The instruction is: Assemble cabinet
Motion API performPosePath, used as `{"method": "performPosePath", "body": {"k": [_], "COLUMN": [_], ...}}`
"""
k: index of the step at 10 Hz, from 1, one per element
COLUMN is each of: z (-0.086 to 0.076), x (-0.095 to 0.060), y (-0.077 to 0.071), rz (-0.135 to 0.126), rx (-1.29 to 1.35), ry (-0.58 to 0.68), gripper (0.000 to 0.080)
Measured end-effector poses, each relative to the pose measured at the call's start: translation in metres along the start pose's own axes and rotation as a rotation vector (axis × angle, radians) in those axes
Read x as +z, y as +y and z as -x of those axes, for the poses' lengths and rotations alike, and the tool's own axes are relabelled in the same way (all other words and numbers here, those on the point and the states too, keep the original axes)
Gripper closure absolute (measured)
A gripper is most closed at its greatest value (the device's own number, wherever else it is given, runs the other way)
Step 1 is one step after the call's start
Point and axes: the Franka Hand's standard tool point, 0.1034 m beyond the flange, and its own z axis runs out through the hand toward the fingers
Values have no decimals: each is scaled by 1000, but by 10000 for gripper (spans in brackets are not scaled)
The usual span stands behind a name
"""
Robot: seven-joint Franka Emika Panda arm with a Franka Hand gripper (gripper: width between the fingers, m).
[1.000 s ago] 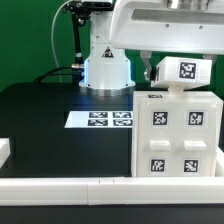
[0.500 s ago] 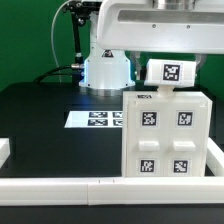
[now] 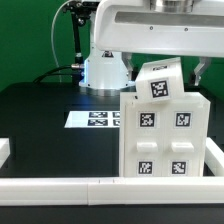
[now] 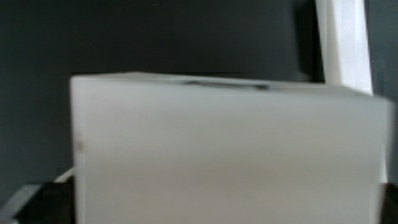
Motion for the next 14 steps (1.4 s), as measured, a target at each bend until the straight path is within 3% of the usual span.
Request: {"method": "performPosePath", "body": {"k": [3,7,10,13,14], "z": [-5,-7,-25,-21,-15], "x": [-17,-17,-29,-27,-24], "y": [3,2,-11,-10,-3], "rz": [-6,-6,-27,-23,-1], "rx": [15,14,33,42,51], "ry": [-5,5,130,101,-8], "gripper": [5,2,2,2,2]}}
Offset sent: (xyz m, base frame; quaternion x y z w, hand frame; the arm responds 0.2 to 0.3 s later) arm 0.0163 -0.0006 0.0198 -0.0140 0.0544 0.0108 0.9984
